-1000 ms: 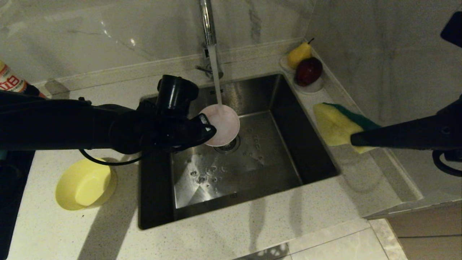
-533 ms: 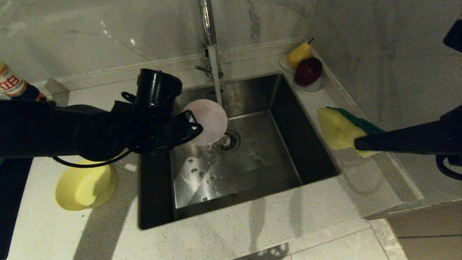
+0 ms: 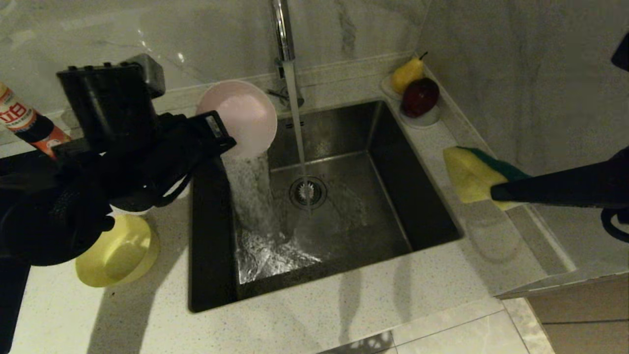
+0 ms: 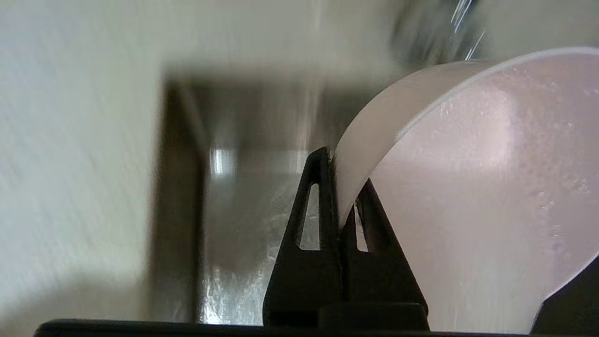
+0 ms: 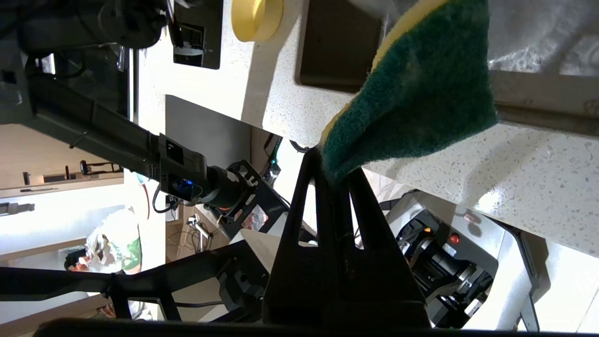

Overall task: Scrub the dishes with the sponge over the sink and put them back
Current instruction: Rinse the bowl

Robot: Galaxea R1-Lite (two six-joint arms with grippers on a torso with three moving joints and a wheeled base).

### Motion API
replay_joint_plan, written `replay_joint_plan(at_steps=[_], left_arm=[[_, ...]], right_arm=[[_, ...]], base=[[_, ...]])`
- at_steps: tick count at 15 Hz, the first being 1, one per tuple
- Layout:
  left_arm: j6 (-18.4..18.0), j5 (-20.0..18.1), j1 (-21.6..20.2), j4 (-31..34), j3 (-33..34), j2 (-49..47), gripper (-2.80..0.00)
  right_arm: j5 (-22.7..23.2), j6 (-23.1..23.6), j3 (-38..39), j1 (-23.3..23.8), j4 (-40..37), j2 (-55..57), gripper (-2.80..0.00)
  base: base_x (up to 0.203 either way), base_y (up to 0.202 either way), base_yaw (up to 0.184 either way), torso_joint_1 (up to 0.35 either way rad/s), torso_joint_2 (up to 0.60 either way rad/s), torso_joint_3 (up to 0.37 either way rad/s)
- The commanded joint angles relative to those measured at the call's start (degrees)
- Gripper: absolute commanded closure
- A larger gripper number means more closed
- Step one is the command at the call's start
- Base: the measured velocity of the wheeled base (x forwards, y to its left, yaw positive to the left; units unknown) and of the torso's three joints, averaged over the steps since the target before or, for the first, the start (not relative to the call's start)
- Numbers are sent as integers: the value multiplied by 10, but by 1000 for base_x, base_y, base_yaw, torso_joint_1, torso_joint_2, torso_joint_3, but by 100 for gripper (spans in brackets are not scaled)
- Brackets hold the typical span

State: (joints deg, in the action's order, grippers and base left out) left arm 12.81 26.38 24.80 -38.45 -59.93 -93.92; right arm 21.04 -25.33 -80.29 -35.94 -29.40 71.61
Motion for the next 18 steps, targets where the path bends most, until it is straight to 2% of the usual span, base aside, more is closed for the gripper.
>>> replay_joint_plan(at_steps=[1, 3, 7, 9, 14, 18], left_arm=[[-38, -1, -6, -115, 32, 14, 0], [-52, -12, -7, -198, 57, 1, 0], [-117, -43, -9, -348, 111, -10, 0], [-140, -54, -11, -392, 125, -5, 0], [-163, -59, -11, -392, 126, 42, 0], [-149, -63, -23, -330, 138, 57, 0]], right_arm=[[1, 1, -1, 2, -1, 5, 0], [1, 5, -1, 7, 0, 6, 0], [5, 3, 12, 13, 4, 11, 0], [7, 3, 18, 14, 4, 7, 0], [7, 1, 36, 16, 5, 8, 0], [5, -1, 38, 22, 32, 3, 0]], base=[[0, 0, 0, 0, 0, 0], [0, 0, 0, 0, 0, 0], [0, 0, 0, 0, 0, 0], [0, 0, 0, 0, 0, 0], [0, 0, 0, 0, 0, 0], [0, 0, 0, 0, 0, 0]])
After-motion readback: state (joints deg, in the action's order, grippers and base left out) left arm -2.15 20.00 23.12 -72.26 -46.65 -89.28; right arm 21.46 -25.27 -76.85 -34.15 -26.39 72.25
